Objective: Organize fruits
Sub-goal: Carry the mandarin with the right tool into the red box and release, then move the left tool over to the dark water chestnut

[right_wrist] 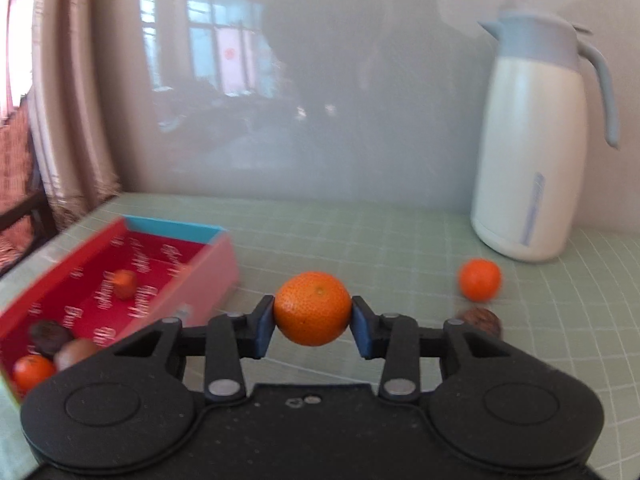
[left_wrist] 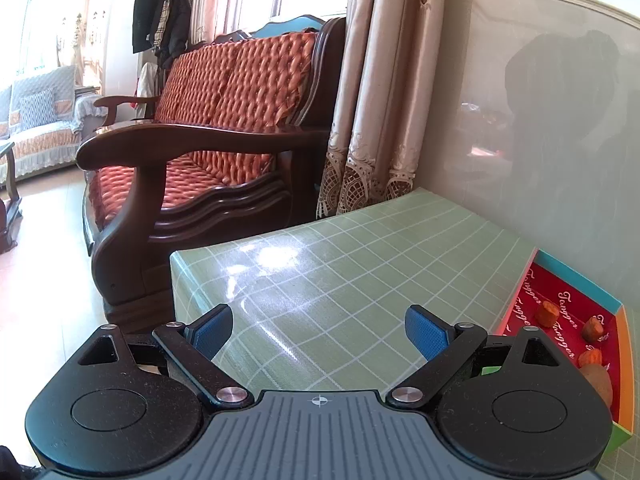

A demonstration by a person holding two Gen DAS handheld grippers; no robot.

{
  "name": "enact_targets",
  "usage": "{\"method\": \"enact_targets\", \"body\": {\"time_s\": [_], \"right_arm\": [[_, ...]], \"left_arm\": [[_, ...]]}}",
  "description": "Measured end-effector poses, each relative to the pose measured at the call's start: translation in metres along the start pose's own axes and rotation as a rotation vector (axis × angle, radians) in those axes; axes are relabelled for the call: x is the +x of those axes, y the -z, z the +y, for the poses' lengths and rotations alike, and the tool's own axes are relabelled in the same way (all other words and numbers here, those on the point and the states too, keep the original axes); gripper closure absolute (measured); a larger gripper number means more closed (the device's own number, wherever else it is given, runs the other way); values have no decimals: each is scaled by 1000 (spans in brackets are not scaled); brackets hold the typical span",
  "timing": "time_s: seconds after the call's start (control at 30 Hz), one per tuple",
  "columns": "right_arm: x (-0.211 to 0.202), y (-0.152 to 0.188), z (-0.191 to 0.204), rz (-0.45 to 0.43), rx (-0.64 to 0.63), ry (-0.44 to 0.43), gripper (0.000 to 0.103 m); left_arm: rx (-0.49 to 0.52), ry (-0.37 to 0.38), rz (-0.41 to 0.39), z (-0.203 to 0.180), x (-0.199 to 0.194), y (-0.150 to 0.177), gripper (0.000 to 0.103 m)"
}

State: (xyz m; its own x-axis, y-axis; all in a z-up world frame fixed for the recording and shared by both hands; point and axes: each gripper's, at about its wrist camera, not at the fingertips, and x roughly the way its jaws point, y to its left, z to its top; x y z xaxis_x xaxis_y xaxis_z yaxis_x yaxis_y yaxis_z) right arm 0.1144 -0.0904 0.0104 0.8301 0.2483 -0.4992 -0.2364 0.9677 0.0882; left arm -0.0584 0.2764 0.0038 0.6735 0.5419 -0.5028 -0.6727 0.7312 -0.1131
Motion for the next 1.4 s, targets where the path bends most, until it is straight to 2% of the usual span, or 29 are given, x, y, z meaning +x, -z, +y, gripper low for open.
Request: {"method": "enact_targets", "body": {"time_s": [0.13, 0.33, 0.63, 0.8, 0.87, 1.03, 1.07, 1.17, 1.4], "right_arm": [[-10, -7, 36, -30, -45, -119, 64], [-2, -5, 89, 8, -132, -240, 64], [12, -1, 126, 61, -146, -296, 62], [9, 1, 126, 55, -145, -295, 52], [7, 0, 123, 39, -141, -284, 39], [-2, -4, 113, 4, -131, -258, 38], [-3, -4, 110, -3, -127, -249, 34], [-10, -5, 98, -25, -118, -210, 19], [-26, -6, 50, -51, -59, -88, 8]], "left_arm": [[1, -3, -1, 2, -1, 0, 10], [-13, -19, -6, 11, -3, -2, 10], [-15, -33, -3, 22, -2, -2, 10], [-19, -34, -2, 22, -1, -3, 10], [-14, -30, -1, 20, -1, -2, 10], [7, -19, -7, 10, -4, -1, 10], [11, -15, -8, 7, -5, -1, 10], [28, 2, -10, -4, -8, 1, 10], [113, 58, -32, -48, -21, 10, 10]]}}
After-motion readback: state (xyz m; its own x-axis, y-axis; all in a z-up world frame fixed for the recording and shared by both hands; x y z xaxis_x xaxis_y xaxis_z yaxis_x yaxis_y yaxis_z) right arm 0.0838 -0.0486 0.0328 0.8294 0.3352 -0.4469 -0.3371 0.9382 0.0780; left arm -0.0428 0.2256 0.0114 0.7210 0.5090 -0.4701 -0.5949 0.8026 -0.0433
